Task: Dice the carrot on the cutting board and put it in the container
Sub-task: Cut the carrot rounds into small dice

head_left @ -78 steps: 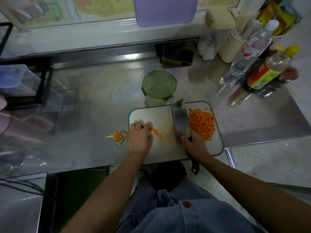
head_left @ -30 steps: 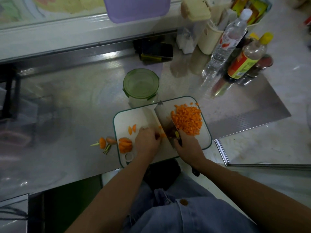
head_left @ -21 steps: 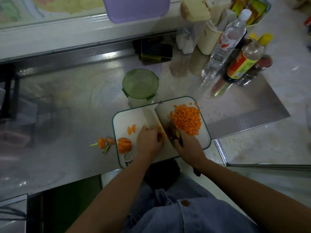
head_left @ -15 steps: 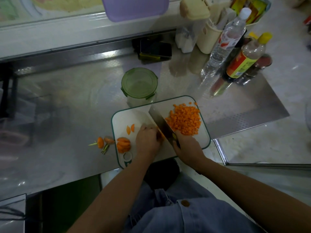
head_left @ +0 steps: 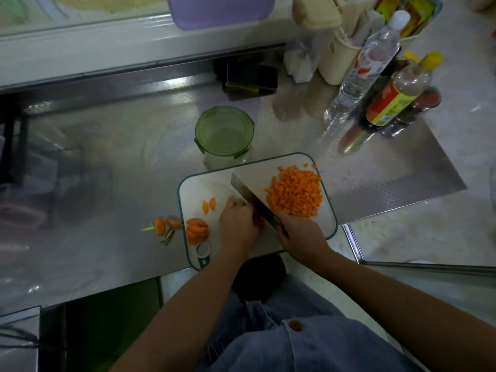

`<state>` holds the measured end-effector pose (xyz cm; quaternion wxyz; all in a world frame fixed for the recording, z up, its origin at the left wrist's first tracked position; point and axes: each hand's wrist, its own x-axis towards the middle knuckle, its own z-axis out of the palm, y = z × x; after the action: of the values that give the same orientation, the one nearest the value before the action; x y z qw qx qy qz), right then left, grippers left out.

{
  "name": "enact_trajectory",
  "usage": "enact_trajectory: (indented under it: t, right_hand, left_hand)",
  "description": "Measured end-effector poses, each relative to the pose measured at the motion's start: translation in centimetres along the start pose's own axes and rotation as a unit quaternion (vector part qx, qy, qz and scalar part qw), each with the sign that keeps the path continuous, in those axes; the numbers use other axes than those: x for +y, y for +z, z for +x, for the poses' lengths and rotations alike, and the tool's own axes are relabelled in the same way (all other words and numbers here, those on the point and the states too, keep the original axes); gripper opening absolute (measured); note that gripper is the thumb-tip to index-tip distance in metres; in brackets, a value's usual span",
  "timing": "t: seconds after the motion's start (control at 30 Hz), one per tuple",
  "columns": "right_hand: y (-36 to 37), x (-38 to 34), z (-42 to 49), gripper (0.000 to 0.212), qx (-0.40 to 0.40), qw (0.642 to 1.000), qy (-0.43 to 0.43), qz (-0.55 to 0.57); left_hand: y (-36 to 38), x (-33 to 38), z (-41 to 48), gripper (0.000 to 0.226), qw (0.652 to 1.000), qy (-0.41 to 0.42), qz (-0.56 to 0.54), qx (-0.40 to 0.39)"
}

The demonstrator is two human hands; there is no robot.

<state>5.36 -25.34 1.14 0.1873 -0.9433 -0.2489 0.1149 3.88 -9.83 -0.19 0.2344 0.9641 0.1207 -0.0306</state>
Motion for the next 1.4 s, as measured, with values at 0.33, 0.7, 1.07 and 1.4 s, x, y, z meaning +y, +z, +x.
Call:
enact_trajectory:
  t: [0.33,0.7,1.07,1.4]
  right_hand:
    - [1.0,-0.8,1.5,0.026,-0.006,1.000,0.006,0.009]
    - [0.1,0.2,0.5,0.036,-0.010,0.998,0.015,0.068]
    - [0.7,-0.7,1.0,0.027,-0.034,0.998,0.021,0.046]
    - [-0.7,1.0,1.4,0.015,0.058,0.985,0.085,0.137]
  left_hand:
    - [0.0,0.3,0.1,0.021,1.000,-0.015,-0.009,-0.005]
    - [-0.3,-0.1,-0.1,0.020,0.997,-0.055,0.029,-0.044]
    - [-0.7,0.6,-0.2,0.020,0.996,-0.085,0.001,-0.014]
    - [0.1,0.9,0.5,0.021,0.995,-0.050,-0.068,-0.050]
